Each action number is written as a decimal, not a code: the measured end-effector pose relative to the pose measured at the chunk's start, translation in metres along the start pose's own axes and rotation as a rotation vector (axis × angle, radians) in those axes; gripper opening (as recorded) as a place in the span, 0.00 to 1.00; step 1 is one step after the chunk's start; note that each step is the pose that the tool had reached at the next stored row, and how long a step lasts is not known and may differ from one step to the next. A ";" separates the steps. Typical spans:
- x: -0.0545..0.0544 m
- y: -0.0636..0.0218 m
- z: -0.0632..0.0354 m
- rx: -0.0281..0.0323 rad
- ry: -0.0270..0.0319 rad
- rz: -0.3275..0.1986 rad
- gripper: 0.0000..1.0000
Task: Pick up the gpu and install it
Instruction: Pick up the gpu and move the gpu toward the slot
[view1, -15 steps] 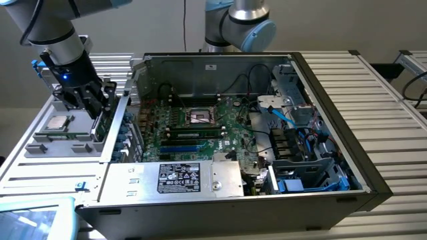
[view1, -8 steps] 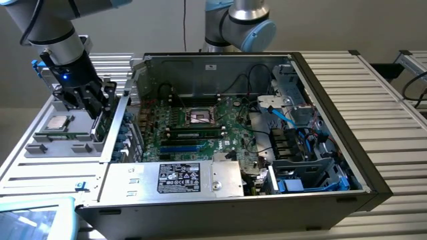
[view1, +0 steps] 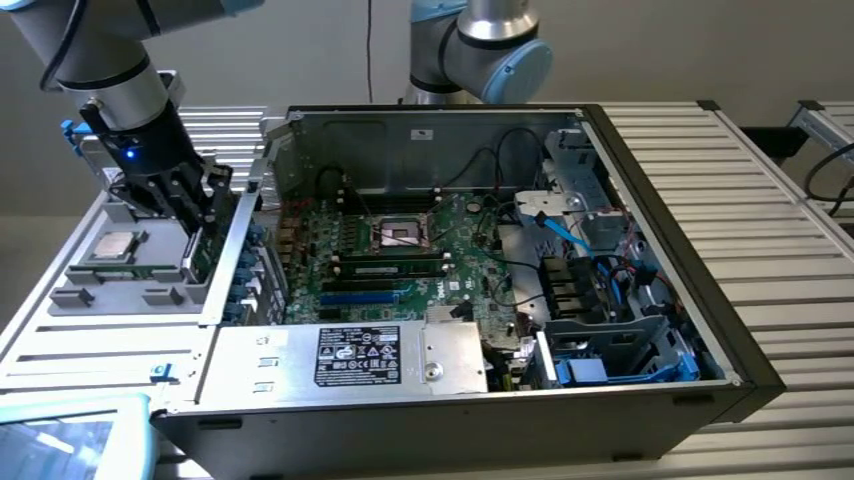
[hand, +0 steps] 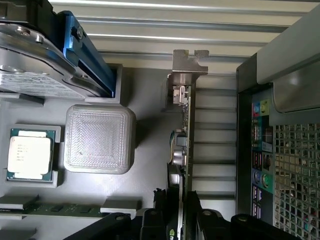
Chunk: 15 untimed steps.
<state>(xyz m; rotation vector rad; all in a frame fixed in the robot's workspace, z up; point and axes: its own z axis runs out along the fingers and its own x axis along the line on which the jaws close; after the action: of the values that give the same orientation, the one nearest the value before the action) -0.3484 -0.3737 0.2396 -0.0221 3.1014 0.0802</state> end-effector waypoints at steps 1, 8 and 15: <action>0.000 0.0000 0.0000 0.0000 0.0001 0.000 0.28; 0.000 0.0003 -0.0064 -0.0005 0.0006 0.000 0.28; -0.002 0.0020 -0.0382 -0.0006 0.0015 0.000 0.28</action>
<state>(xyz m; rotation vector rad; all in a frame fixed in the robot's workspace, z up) -0.3484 -0.3738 0.2779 -0.0221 3.1029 0.0811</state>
